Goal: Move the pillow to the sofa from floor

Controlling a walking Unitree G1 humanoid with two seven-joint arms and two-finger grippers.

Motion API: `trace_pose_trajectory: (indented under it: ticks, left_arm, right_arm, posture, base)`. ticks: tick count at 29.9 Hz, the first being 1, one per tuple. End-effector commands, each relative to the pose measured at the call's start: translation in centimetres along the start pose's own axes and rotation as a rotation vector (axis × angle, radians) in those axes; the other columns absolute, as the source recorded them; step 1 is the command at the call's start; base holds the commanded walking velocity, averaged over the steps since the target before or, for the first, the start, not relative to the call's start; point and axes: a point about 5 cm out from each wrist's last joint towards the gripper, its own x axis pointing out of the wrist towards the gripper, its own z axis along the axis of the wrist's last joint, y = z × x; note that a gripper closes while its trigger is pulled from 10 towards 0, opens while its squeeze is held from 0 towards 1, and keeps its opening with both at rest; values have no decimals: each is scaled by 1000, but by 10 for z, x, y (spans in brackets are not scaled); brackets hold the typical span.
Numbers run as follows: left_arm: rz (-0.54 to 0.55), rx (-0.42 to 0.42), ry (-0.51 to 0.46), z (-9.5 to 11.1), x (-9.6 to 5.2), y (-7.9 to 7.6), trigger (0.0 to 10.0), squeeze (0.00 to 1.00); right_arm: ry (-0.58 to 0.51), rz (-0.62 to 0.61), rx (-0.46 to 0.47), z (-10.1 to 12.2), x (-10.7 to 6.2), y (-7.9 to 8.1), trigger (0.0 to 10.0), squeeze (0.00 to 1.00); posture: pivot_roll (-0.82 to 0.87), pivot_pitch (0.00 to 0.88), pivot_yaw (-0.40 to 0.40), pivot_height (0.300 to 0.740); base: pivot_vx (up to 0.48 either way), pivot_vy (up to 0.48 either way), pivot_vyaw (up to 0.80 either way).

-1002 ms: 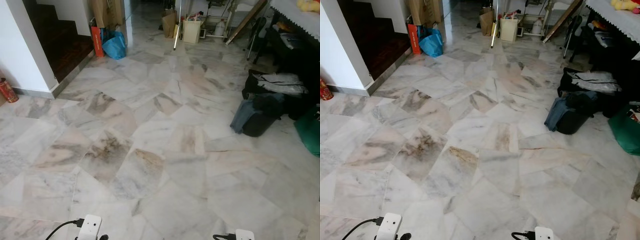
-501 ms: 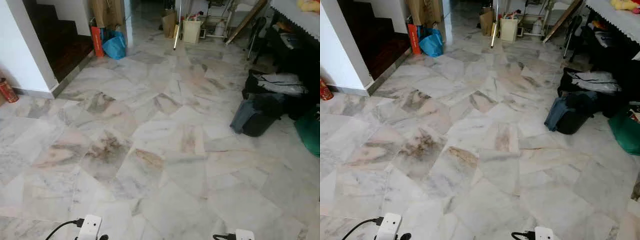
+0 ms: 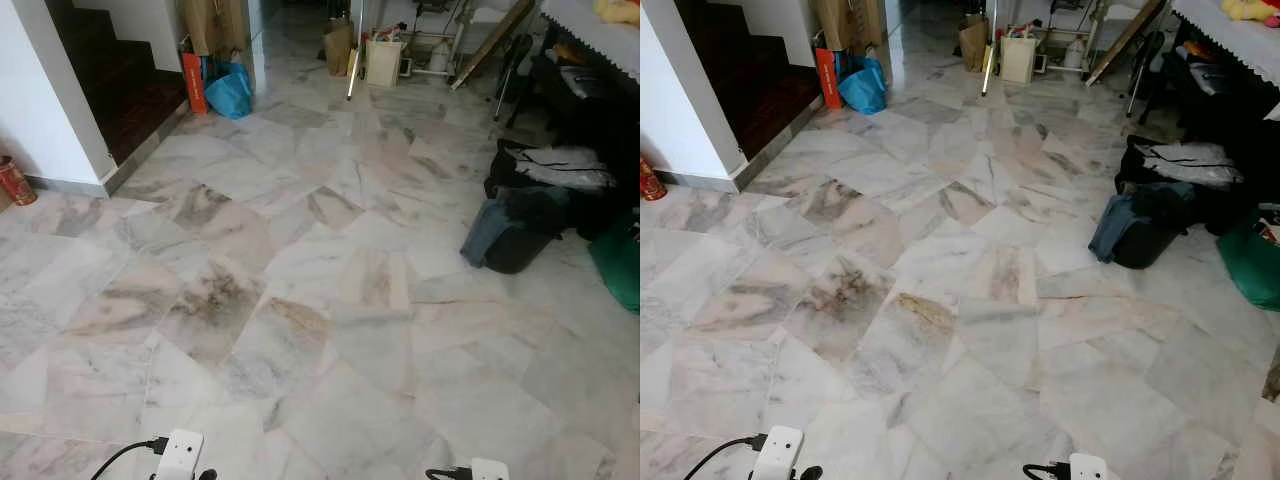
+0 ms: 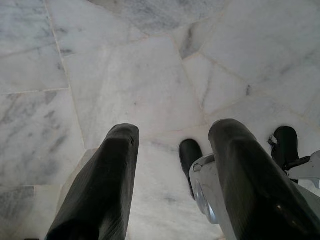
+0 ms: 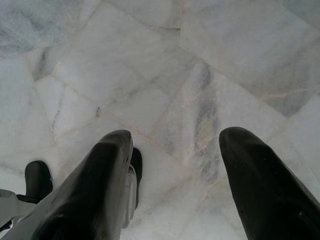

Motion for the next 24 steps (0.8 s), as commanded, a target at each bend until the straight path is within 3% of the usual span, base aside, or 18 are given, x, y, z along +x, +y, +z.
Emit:
trace_pose_trajectory:
  ticks: [1,24]
  left_arm:
    - [3,-65,83,10,6,3,10000,0]
    - [3,-65,83,10,6,3,10000,0]
  right_arm:
    - [58,23,108,18,6,-8,10000,0]
    - [58,23,108,18,6,-8,10000,0]
  posture:
    - [9,0,-20,740]
    - [9,0,-20,740]
  base:
    - [0,0,0]
    - [0,0,0]
